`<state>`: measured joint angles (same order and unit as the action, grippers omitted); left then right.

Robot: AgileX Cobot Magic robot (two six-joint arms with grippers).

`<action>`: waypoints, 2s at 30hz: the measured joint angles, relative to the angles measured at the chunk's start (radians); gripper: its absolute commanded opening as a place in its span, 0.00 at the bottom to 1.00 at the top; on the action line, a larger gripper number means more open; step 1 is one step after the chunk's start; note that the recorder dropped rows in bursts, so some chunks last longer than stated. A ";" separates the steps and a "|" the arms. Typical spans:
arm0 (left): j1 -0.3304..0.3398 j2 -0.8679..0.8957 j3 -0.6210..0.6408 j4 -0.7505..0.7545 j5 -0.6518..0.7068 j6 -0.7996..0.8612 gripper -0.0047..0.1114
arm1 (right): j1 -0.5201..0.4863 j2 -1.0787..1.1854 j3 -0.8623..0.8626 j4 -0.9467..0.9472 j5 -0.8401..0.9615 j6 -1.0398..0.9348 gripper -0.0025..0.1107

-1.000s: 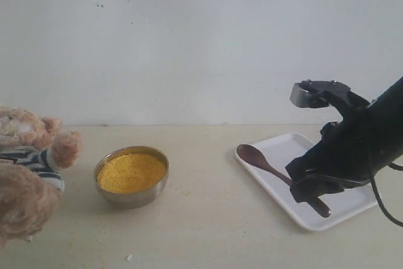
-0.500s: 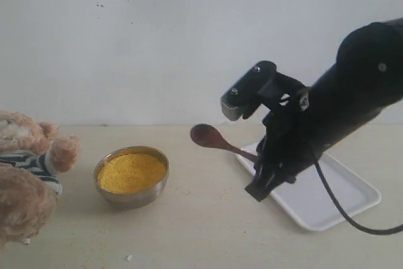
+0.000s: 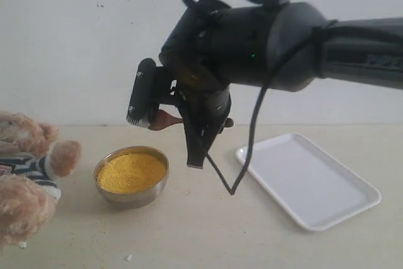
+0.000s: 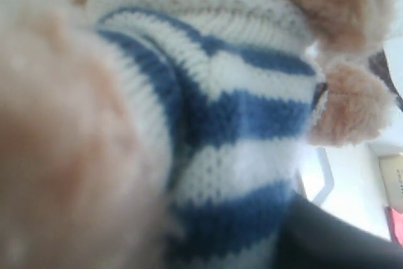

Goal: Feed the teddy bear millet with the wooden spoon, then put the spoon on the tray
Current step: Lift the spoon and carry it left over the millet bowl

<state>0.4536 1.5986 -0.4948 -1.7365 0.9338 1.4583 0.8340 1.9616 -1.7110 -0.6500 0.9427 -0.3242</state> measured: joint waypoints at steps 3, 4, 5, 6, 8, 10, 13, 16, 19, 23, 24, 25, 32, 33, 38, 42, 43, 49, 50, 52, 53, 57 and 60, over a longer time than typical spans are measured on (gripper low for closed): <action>0.000 0.000 0.000 0.000 -0.044 0.017 0.07 | 0.006 0.058 -0.033 0.017 0.006 -0.017 0.02; 0.000 0.000 0.000 0.000 -0.064 0.019 0.07 | 0.011 0.072 -0.035 0.024 0.009 -0.036 0.02; 0.000 0.000 0.000 0.000 -0.081 0.022 0.07 | 0.020 0.084 -0.035 0.027 0.016 -0.055 0.02; 0.000 0.001 0.000 0.000 -0.104 0.027 0.07 | 0.032 0.097 -0.037 0.025 0.023 -0.076 0.02; 0.000 0.009 0.000 0.000 -0.148 0.035 0.07 | 0.060 0.120 -0.037 -0.009 0.029 -0.090 0.02; 0.000 0.030 0.000 0.000 -0.170 0.039 0.07 | 0.087 0.139 -0.037 -0.060 0.017 -0.062 0.02; 0.000 0.064 0.000 0.000 -0.140 0.047 0.07 | 0.107 0.157 -0.039 -0.111 -0.027 -0.020 0.02; 0.000 0.104 0.000 0.000 -0.064 0.057 0.07 | 0.107 0.176 -0.041 -0.131 -0.052 -0.004 0.02; 0.000 0.129 -0.002 0.000 -0.001 0.061 0.07 | 0.107 0.205 -0.041 -0.140 -0.050 0.010 0.02; 0.000 0.146 -0.004 0.000 0.018 0.061 0.07 | 0.107 0.244 -0.041 -0.140 -0.044 0.048 0.02; 0.000 0.150 -0.004 0.000 0.018 0.061 0.07 | 0.107 0.246 -0.041 -0.140 -0.044 0.059 0.02; 0.000 0.152 -0.004 0.000 0.018 0.061 0.07 | 0.107 0.249 -0.041 -0.140 -0.044 0.069 0.02; 0.000 0.154 -0.004 0.000 0.021 0.061 0.07 | 0.107 0.251 -0.041 -0.060 -0.052 0.108 0.02; 0.000 0.154 -0.004 0.000 0.021 0.061 0.07 | 0.107 0.251 -0.041 -0.044 -0.054 0.109 0.02; 0.000 0.154 -0.004 0.000 0.024 0.061 0.07 | 0.107 0.251 -0.041 -0.002 -0.059 0.134 0.02; 0.000 0.154 -0.004 0.000 0.024 0.061 0.07 | 0.107 0.251 -0.041 0.004 -0.059 0.191 0.02; 0.000 0.154 -0.004 0.000 0.024 0.061 0.07 | 0.107 0.251 -0.041 0.002 -0.059 0.208 0.02; 0.000 0.154 -0.004 0.000 0.024 0.061 0.07 | 0.105 0.237 -0.041 -0.023 -0.061 0.259 0.02; 0.000 0.154 -0.004 0.000 0.024 0.061 0.07 | 0.105 0.231 -0.041 -0.023 -0.063 0.259 0.02; 0.000 0.154 -0.004 0.000 0.024 0.061 0.07 | 0.105 0.225 -0.041 -0.027 -0.063 0.263 0.02; 0.000 0.154 -0.004 0.000 0.024 0.061 0.07 | 0.105 0.224 -0.041 -0.027 -0.062 0.269 0.02; 0.000 0.154 -0.004 0.000 0.024 0.061 0.07 | 0.100 0.224 -0.041 -0.004 -0.050 0.282 0.02; 0.000 0.154 -0.004 0.000 0.034 0.061 0.07 | 0.073 0.221 -0.041 0.067 -0.049 0.284 0.02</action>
<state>0.4536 1.7526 -0.4986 -1.7365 0.9676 1.5190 0.9067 2.1828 -1.7522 -0.5829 0.8941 -0.0406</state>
